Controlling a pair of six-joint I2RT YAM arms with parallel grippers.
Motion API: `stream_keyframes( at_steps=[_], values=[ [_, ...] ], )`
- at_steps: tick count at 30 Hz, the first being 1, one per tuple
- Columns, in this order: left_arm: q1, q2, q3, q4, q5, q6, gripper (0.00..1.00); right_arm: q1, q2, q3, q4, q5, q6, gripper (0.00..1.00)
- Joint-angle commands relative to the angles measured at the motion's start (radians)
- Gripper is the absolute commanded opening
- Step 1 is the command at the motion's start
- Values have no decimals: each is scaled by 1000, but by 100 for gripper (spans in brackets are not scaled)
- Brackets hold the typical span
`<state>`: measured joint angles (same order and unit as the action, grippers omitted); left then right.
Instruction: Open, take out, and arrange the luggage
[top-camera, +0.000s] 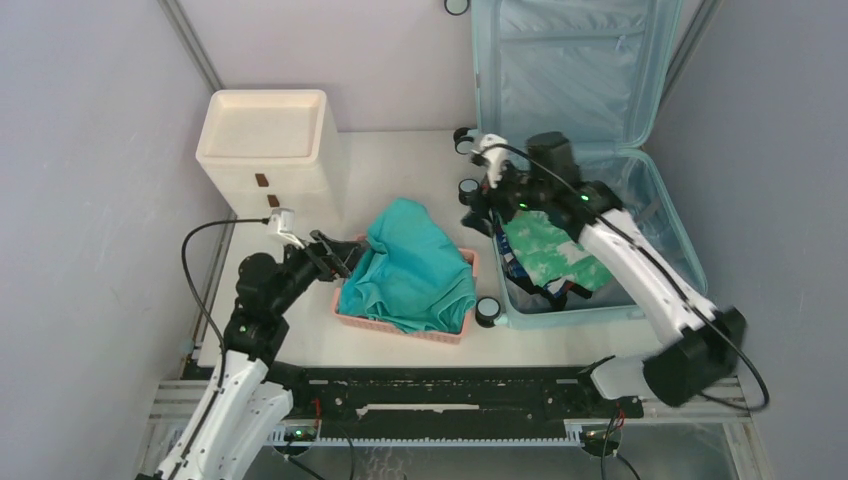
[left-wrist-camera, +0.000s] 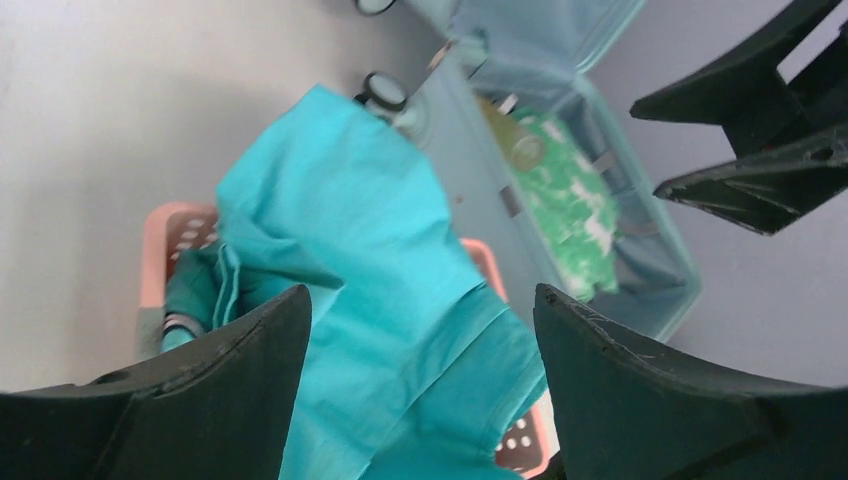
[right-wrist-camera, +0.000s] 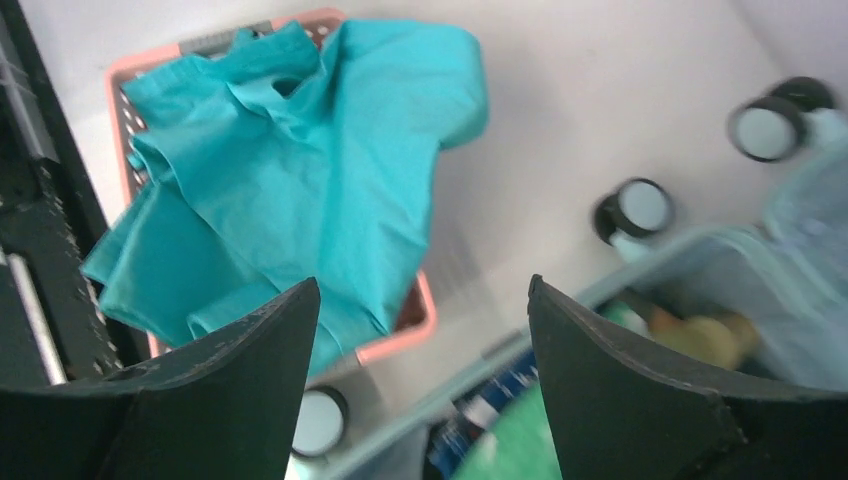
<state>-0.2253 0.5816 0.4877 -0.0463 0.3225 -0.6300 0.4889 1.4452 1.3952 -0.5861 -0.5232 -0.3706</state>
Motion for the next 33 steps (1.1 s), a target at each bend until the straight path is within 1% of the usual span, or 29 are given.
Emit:
stream_keyframes(
  at_steps=[1,4,6,8,11,12,14,17,20,24,26,29,31,33],
  values=[
    [-3,-83,-64,158,55,-92,86,-110,-146,-112,-132,-12,-182,85],
    [-3,-113,-121,248,80,-169,90,-193,-199,-198,-172,15,-215,88],
    [-3,-116,-148,294,99,-213,91,-215,-237,-273,-146,84,-233,88],
    [-6,-111,-155,294,110,-242,90,-215,-260,-340,-107,154,-246,88],
    [-46,-96,-137,261,91,-231,90,-190,-261,-419,-37,268,-244,88],
    [-76,-94,-129,243,60,-210,90,-181,-254,-437,-16,292,-234,88],
    [-168,-84,-108,199,-16,-165,89,-150,-233,-465,22,354,-216,88],
    [-246,-58,-98,183,-77,-142,89,-90,-196,-499,58,487,-211,87],
    [-275,-36,-114,201,-100,-148,89,-66,-176,-519,67,541,-217,86],
    [-286,-25,-141,249,-105,-171,89,-67,-138,-541,82,665,-227,84],
    [-291,-20,-144,263,-110,-177,89,-76,-112,-544,78,701,-234,82],
    [-297,-12,-141,271,-115,-177,89,-96,-78,-546,71,745,-252,74],
    [-300,-4,-134,273,-115,-176,89,-122,-80,-546,63,734,-254,69],
    [-304,9,-127,276,-114,-175,89,-153,-105,-544,52,689,-251,63]
  ],
)
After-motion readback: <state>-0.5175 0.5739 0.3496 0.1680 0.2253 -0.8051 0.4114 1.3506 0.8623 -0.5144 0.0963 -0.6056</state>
